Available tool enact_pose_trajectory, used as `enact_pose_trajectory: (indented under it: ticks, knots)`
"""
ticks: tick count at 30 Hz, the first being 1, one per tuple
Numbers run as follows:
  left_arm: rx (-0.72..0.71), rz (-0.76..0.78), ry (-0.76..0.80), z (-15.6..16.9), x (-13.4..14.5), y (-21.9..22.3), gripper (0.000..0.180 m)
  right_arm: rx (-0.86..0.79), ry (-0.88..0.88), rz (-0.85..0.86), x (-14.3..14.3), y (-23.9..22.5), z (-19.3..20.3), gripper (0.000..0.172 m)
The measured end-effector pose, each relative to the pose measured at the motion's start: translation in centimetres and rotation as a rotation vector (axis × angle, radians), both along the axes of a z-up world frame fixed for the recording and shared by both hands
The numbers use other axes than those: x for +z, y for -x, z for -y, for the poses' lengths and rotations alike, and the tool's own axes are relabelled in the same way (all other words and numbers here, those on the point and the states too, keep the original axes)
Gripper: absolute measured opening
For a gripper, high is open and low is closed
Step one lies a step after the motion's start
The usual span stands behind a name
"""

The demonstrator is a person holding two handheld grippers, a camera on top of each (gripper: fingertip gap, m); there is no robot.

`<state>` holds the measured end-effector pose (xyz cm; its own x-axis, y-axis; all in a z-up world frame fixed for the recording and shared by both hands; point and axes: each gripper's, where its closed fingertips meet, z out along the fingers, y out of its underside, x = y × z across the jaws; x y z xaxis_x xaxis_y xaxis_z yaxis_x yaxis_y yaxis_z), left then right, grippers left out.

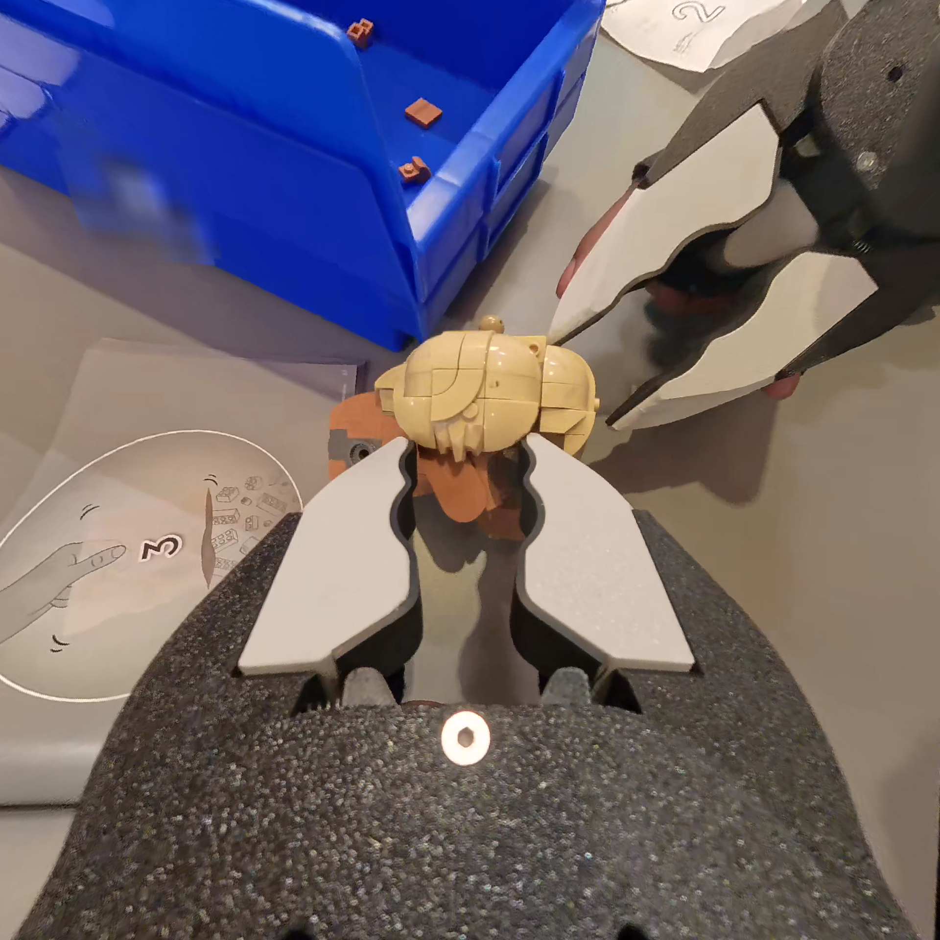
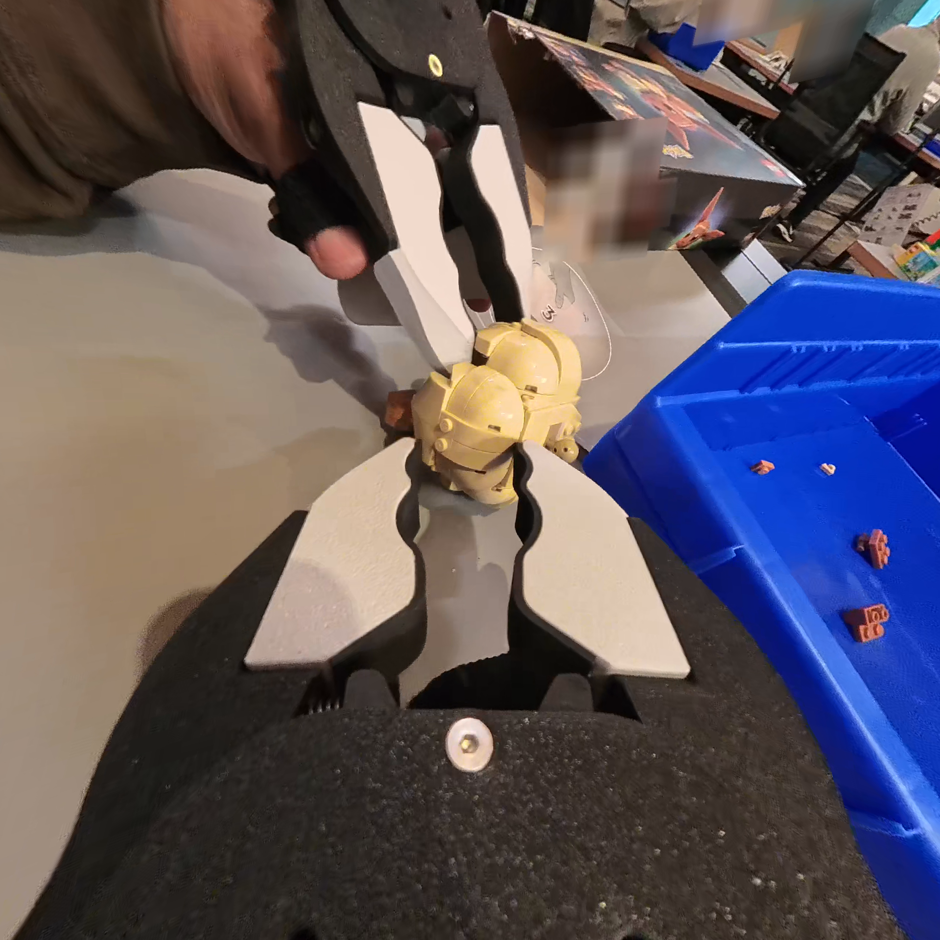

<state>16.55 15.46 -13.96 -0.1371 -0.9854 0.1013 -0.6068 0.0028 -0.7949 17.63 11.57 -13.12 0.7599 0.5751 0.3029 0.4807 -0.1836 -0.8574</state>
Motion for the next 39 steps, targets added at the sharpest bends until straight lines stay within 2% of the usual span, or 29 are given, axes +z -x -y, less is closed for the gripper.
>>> enact_pose_trajectory:
  ticks: [1, 9, 13, 16, 22, 30, 35, 39]
  knots:
    - [-0.005, 0.007, -0.014, 0.0, 0.1, -0.1, 0.037, 0.012, 0.007, 0.004, 0.0, -0.1, 0.1, 0.033]
    - [-0.049, 0.019, -0.095, 1.0, -0.3, -0.7, 0.031, 0.057, 0.054, -0.045, 0.5, -1.8, 0.5, 0.035]
    - [-0.073, 0.05, -0.099, 1.8, 0.0, -1.1, 0.029, 0.053, 0.044, -0.061, 1.1, -2.2, 0.5, 0.048]
    - [-0.072, 0.055, -0.104, 2.1, -0.1, -1.4, 0.029, 0.042, 0.011, -0.049, 1.6, -2.0, 0.5, 0.051]
    - [-0.11, 0.087, -0.113, 3.4, 0.0, -2.0, 0.029, -0.005, 0.018, -0.035, 0.7, -1.3, 0.2, 0.061]
    - [-0.08, 0.056, -0.044, 3.2, 0.0, -1.6, 0.033, -0.046, 0.022, -0.123, 0.8, -2.3, -0.3, 0.045]
    - [-0.073, 0.045, -0.029, 3.3, 0.0, -1.5, 0.033, -0.036, 0.018, -0.143, 0.8, -2.3, -0.3, 0.045]
    - [-0.086, 0.05, -0.081, 3.3, 0.0, -1.5, 0.034, -0.033, 0.016, -0.141, 0.8, -2.3, -0.3, 0.045]
